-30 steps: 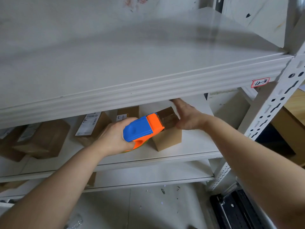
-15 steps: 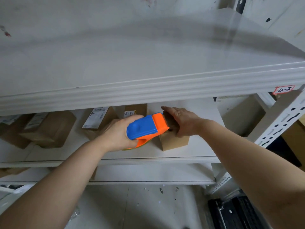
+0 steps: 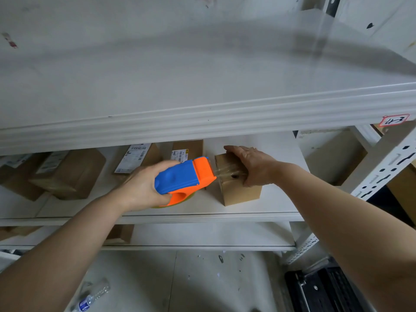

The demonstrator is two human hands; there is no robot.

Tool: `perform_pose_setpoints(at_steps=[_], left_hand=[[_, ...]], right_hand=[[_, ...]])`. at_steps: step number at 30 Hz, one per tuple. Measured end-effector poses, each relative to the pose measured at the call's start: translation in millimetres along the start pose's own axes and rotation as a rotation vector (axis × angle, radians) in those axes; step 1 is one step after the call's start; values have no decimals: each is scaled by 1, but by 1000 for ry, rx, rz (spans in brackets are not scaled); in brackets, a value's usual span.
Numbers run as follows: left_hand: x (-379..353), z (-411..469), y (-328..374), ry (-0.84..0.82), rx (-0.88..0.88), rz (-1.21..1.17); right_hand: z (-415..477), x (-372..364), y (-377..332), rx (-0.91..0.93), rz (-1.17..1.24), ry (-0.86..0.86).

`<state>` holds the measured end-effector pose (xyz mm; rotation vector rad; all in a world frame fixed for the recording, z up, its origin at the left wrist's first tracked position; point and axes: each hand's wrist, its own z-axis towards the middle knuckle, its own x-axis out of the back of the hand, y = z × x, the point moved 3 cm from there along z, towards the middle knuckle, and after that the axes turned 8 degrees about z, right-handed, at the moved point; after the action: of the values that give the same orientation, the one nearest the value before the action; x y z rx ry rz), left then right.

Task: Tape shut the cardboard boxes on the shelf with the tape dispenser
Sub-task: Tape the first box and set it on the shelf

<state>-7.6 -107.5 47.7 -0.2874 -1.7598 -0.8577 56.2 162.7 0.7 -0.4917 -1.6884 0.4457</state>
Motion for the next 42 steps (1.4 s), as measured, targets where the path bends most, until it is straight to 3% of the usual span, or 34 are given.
perform_pose_setpoints(at_steps=[12,19,21,27,31,35,39,42], left_hand=[[-28,6,-2,-7,-11,-65],[-42,11,-1,-31,-18,-83],[-43,12,0,-42,-26,-85],[-47,10,1,-59,-9,-121],[-50,8,4,-60,-12,-142],[-37,1,15,-25,-44,-167],[-10,1,38,88,-103,-80],[-10,14,58,89,-144,121]], right_hand=[[-4,-1,-6,5,-75,-26],[-9,-19,-16,1,-470,-29],[-10,-27,-20,30,-481,13],[-7,-25,-30,19,-490,-115],[1,-33,-38,76,-483,-48],[3,-22,-33,121,-322,79],[-12,-6,-14,107,287,150],[-26,-15,12,-4,493,98]])
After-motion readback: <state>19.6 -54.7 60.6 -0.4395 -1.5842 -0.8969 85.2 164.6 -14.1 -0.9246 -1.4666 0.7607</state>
